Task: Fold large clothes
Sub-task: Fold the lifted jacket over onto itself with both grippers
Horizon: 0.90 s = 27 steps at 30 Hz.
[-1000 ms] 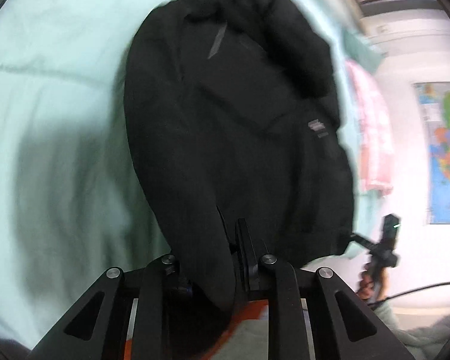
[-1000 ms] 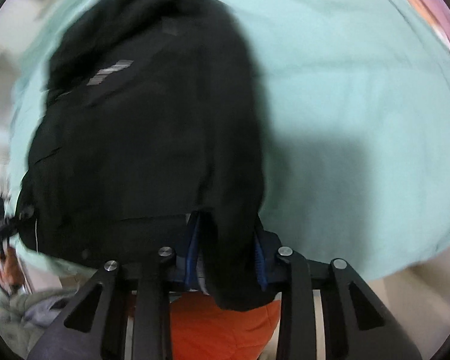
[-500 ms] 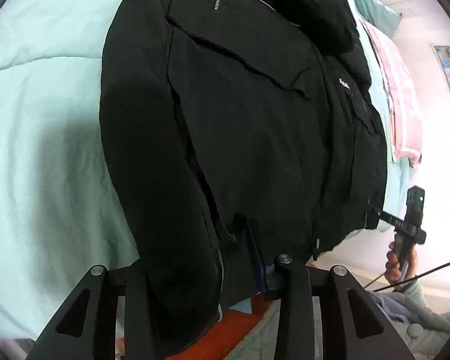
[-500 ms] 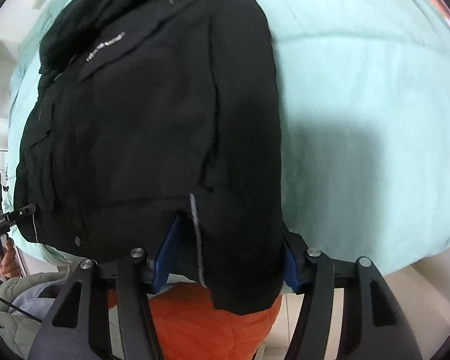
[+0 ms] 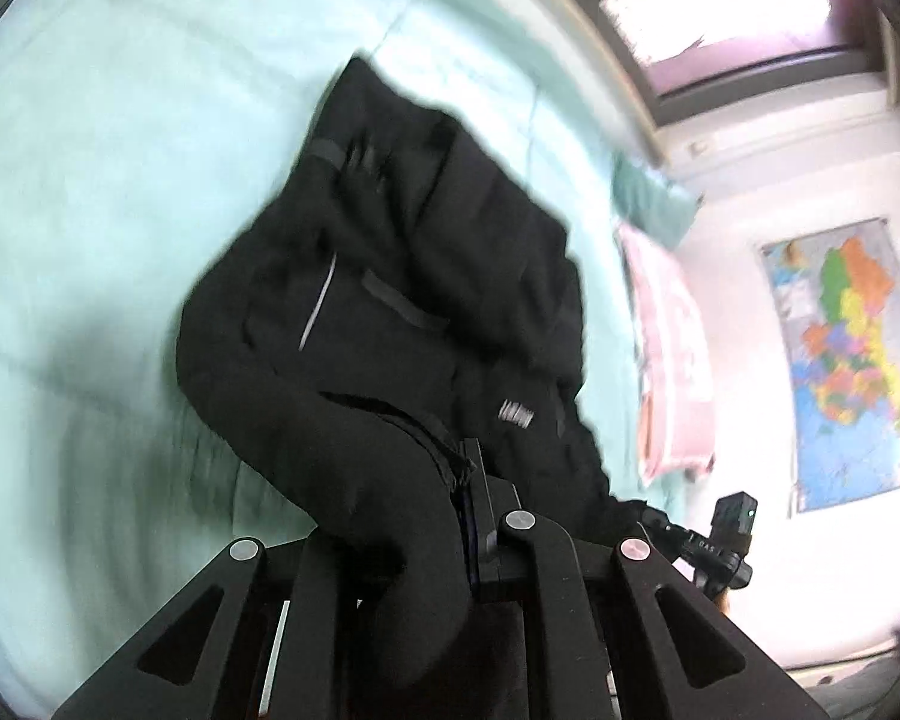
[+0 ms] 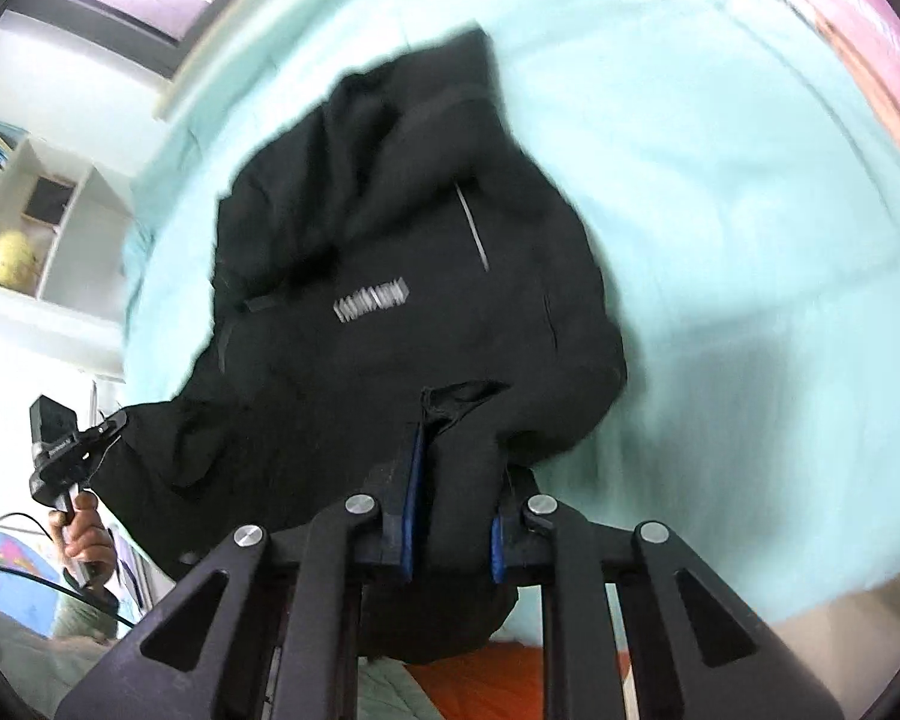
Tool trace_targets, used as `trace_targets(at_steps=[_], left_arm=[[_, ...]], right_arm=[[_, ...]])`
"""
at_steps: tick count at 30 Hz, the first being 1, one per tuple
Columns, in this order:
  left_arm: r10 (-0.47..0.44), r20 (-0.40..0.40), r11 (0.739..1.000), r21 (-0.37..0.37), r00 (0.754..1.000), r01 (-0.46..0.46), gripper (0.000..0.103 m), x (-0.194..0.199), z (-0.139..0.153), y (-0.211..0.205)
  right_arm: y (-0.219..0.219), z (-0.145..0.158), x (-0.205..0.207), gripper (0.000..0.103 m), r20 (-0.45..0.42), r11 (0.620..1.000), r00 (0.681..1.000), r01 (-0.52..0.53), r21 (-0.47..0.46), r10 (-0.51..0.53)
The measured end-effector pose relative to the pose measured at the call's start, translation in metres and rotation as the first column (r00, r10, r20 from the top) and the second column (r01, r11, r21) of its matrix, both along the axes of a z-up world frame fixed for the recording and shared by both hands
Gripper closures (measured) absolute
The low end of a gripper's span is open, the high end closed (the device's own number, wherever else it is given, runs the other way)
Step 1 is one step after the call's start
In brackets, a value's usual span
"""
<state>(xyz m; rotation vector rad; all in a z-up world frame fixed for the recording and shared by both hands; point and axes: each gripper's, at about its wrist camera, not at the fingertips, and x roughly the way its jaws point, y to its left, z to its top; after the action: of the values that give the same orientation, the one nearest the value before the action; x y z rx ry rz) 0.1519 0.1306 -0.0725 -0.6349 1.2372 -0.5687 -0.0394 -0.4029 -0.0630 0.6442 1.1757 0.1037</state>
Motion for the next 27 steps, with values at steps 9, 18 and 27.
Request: trace_targets(at_steps=[9,18,27], left_arm=[[0.054,0.115,0.998,-0.048,0.992,-0.049,0.09,0.058,0.051,0.005],[0.099,0.125,0.995,-0.021,0.987,-0.097,0.085,0.17,0.068,-0.019],[0.109,-0.085,0.988,0.123,0.99,-0.098,0.085,0.291,-0.056,-0.059]], right_arm=[[-0.017,0.081,0.07,0.082,0.194,0.999,0.981,0.011,-0.038,-0.003],[-0.049,0.089,0.202,0.082,0.202,0.994,0.975,0.104,-0.023,-0.097],[-0.042,-0.02,0.32,0.08,-0.035,0.981,0.991,0.124,-0.15,-0.13]])
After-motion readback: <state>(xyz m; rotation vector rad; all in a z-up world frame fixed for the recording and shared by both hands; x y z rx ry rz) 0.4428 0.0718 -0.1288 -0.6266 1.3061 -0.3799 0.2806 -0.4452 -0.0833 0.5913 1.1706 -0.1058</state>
